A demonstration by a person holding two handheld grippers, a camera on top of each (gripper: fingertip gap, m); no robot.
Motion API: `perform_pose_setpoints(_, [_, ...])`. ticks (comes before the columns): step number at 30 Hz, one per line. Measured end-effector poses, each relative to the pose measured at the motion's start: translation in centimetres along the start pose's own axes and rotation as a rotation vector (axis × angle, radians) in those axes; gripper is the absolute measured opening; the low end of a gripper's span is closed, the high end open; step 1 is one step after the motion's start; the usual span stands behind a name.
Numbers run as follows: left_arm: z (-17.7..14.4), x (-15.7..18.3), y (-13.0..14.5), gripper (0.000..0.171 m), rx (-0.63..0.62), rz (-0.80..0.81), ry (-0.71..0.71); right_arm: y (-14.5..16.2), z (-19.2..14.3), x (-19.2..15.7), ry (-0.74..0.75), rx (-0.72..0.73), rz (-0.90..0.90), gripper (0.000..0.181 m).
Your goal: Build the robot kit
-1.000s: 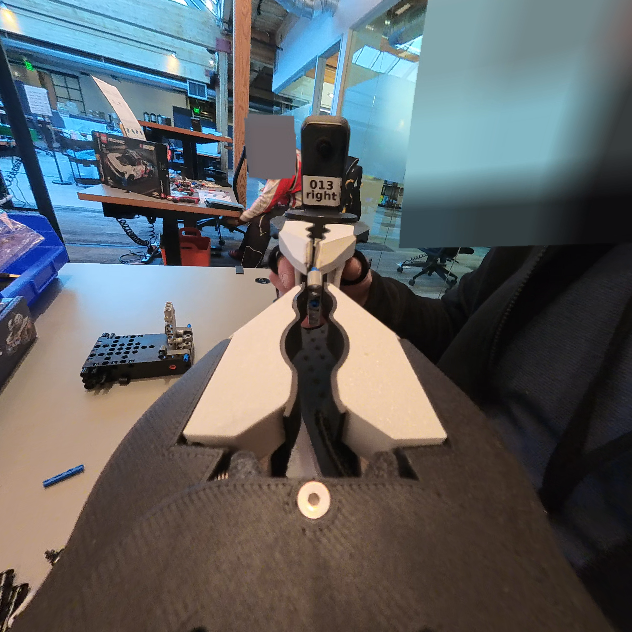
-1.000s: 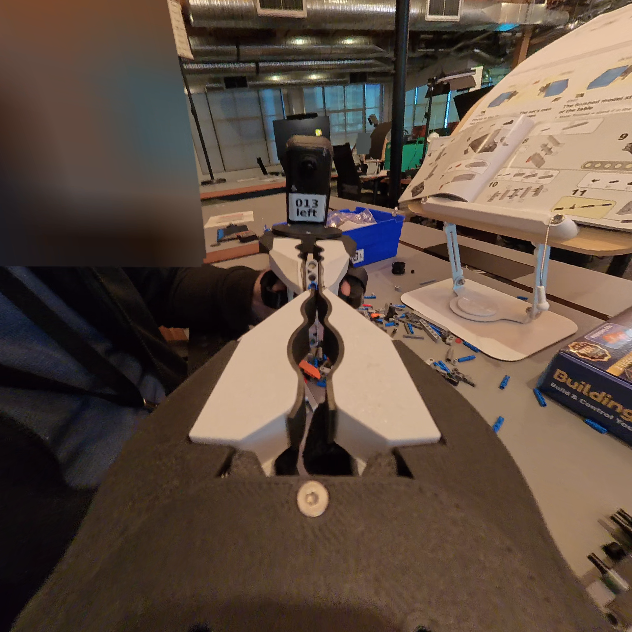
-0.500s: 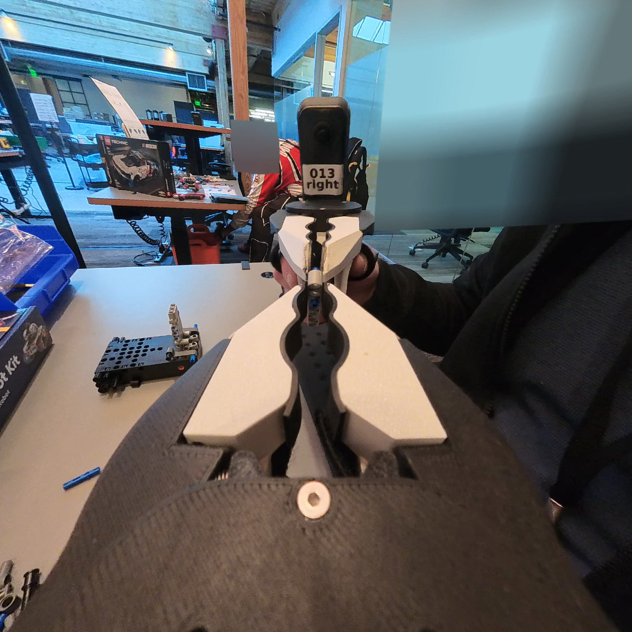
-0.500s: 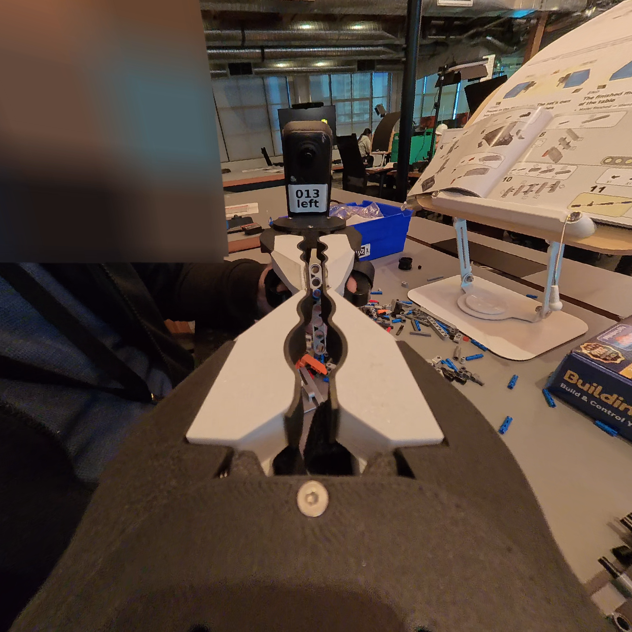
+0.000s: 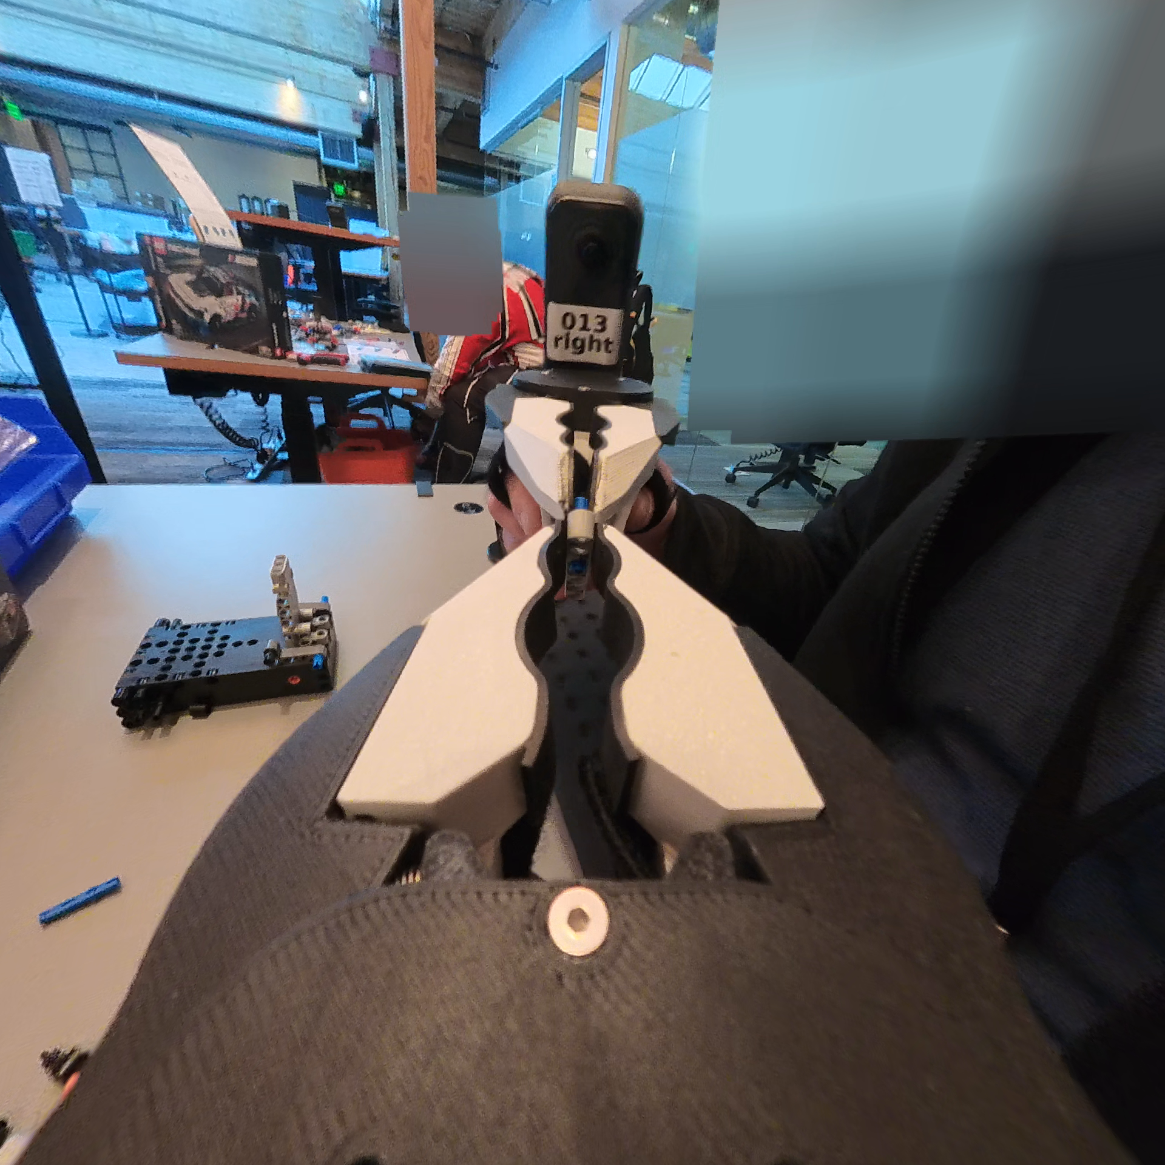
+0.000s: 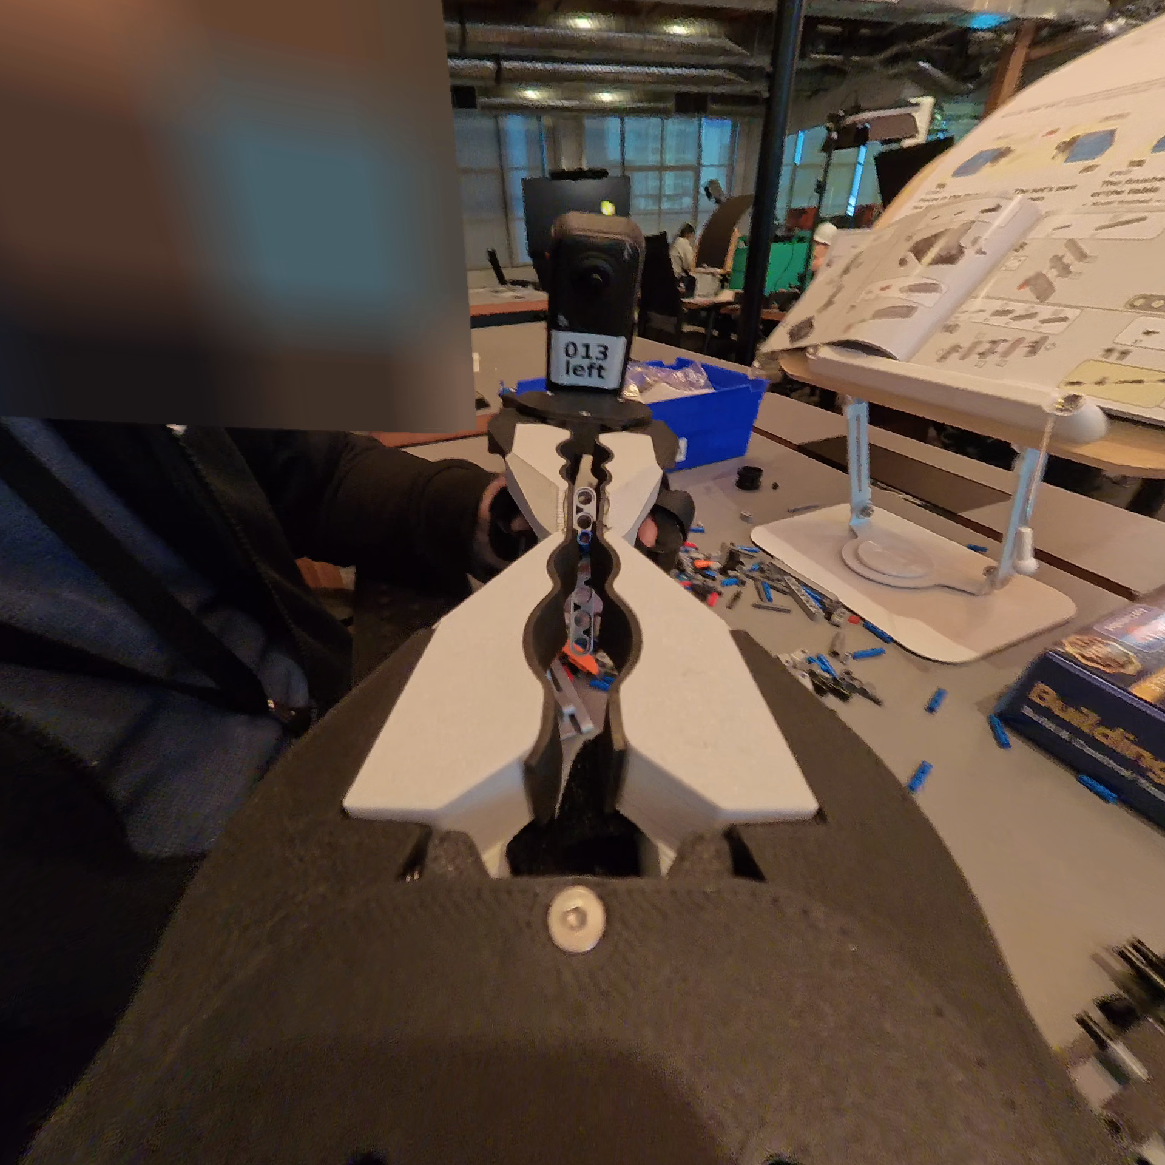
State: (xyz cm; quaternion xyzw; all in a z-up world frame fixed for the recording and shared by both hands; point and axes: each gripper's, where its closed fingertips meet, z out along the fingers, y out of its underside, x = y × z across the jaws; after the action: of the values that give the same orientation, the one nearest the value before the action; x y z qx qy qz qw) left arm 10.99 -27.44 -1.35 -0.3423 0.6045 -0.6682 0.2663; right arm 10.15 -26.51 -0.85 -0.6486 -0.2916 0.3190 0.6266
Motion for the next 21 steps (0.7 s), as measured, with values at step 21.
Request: perform_pose_setpoints(21, [-3.3,-8.9,15.6,0.039,-0.888,-0.045,-0.417,16.0,-4.8,6.7,0.247,-0.801,0.108,0.003])
